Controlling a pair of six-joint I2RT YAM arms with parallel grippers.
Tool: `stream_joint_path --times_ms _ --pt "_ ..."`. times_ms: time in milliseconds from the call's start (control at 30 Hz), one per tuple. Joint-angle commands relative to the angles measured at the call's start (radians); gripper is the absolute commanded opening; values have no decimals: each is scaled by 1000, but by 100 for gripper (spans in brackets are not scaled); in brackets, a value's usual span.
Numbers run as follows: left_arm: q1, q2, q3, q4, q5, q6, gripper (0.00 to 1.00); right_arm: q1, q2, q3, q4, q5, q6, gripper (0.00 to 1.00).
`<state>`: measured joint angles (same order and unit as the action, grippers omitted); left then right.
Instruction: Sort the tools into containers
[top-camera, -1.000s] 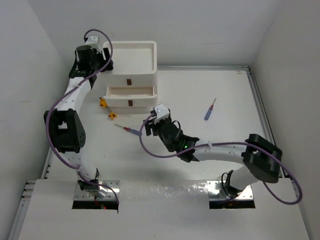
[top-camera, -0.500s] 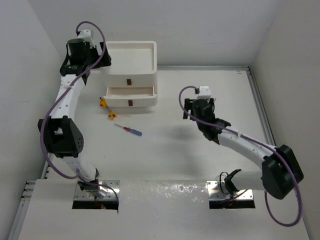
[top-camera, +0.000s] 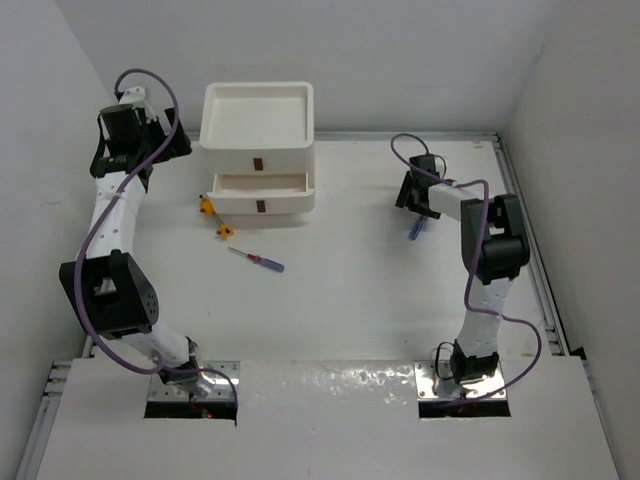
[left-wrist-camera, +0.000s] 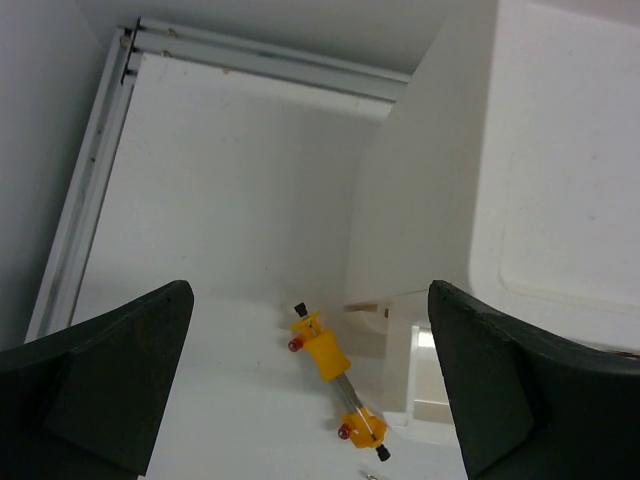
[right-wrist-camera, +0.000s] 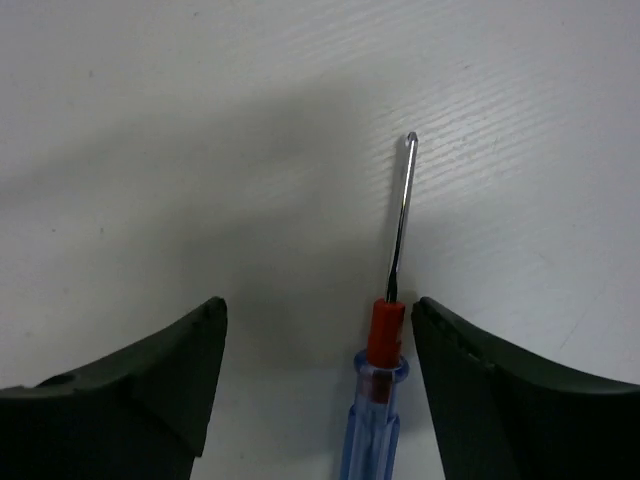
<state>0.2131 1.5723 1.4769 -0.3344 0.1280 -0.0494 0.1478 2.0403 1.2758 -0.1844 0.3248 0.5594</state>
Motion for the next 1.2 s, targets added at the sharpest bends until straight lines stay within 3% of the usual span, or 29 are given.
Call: stream_joint_path --times_ms 0,33,200,300,400,500,633,667,800,967,1100,1167 --pt "22 3 -15 40 44 17 100 -13 41 -22 -50 -26 50 73" --pt "23 6 -17 41 47 17 100 -13 47 -32 -46 -21 51 64" --pt "22 3 -26 54 68 20 100 -11 -23 -168 17 -9 47 39" --pt "23 -6 -38 66 85 17 100 -13 -84 -233 63 -24 13 2" --pt "23 -11 -44 75 96 13 99 -8 -153 -254 98 -99 -78 0" --pt "23 -9 -46 81 107 11 99 36 -305 -305 264 -243 -214 0" --pt "22 11 -43 81 130 3 99 287 -488 -268 330 -167 -606 0" --pt "23 17 -41 81 133 2 98 371 -535 -251 391 -147 -663 0" --pt "23 34 -35 81 142 -6 97 466 -577 -211 577 -237 -740 0" --pt "23 43 -14 81 165 -18 96 562 -386 -20 658 -447 -886 0" --pt "23 48 -4 74 174 -23 96 633 -139 245 478 -494 -1090 0" --pt "23 45 -7 74 174 -15 96 650 -22 401 374 -491 -1118 0"
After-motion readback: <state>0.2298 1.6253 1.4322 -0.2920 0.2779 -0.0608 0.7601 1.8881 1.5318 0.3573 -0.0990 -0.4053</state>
